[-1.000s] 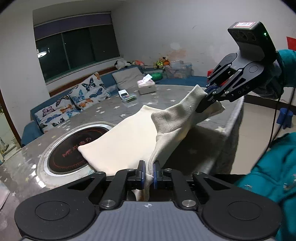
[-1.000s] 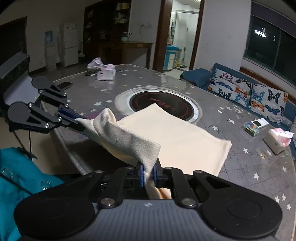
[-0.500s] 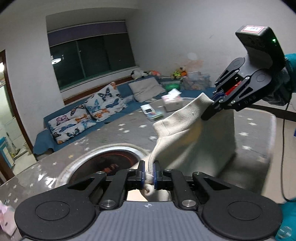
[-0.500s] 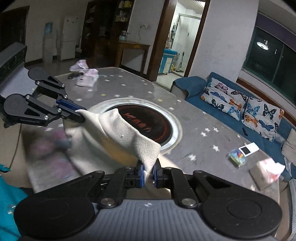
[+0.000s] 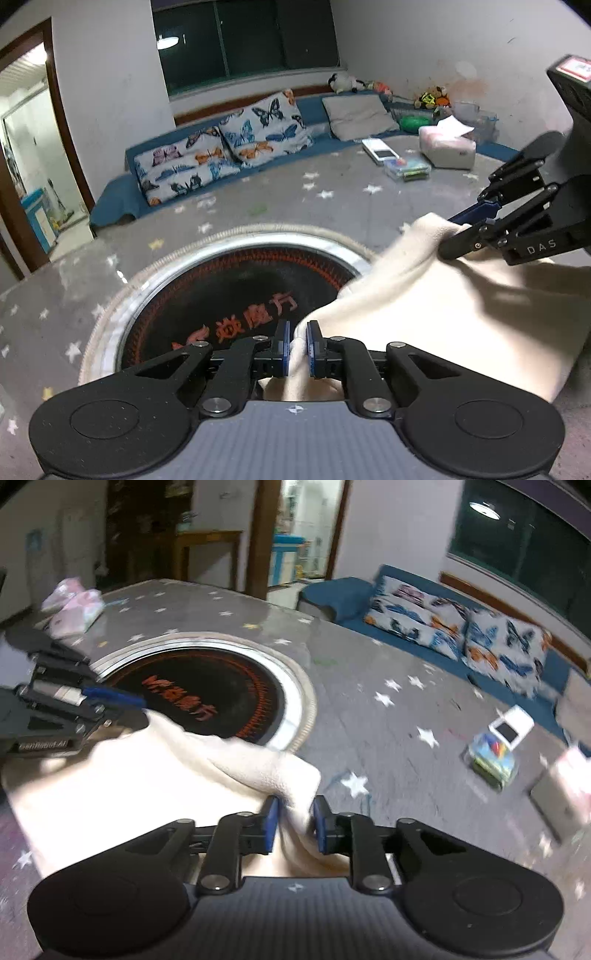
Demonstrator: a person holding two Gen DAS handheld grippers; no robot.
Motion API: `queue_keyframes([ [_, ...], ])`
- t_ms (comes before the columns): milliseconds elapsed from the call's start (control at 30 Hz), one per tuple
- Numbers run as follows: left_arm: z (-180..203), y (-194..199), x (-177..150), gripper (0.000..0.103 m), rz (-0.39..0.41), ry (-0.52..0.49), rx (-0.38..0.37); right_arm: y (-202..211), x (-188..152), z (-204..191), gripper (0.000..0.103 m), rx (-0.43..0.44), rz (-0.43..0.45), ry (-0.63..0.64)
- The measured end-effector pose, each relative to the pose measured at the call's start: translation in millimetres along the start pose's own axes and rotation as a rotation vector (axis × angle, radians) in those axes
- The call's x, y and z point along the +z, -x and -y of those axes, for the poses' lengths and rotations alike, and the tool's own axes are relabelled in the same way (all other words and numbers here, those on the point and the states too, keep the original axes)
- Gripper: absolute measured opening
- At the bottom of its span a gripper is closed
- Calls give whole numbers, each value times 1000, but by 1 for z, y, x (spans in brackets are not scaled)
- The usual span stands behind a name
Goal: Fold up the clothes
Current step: 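Lift the hem with both grippers and fold it toward the collar, then lay the folded half onto the sweatshirt and open both grippers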
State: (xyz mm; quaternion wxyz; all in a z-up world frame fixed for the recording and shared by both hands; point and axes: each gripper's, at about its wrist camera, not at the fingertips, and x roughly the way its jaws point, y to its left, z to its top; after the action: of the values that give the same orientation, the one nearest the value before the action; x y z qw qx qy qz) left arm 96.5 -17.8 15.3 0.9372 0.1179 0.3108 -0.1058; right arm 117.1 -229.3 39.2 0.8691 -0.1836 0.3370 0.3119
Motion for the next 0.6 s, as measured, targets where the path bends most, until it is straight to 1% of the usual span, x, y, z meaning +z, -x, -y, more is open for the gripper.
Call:
queue_keyframes([
  [67, -1, -1, -4, 16, -7, -1, 12, 6, -5, 7, 23, -4, 20, -43],
  [167, -6, 4, -8, 16, -8, 13, 55, 25, -12, 16, 24, -27, 49, -89],
  [300, -18, 9, -9, 15, -15, 66, 103, 51, -27, 28, 24, -57, 58, -157],
  [400, -16, 20, -6, 15, 6, 87, 91, 57, -38, 33, 23, -63, 57, -196],
  [533, 3, 34, 2, 16, 38, 90, 25, 52, -46, 39, 20, -59, 60, -248],
  [600, 12, 35, 5, 15, 39, 93, -4, 45, -48, 40, 20, -62, 53, -262],
])
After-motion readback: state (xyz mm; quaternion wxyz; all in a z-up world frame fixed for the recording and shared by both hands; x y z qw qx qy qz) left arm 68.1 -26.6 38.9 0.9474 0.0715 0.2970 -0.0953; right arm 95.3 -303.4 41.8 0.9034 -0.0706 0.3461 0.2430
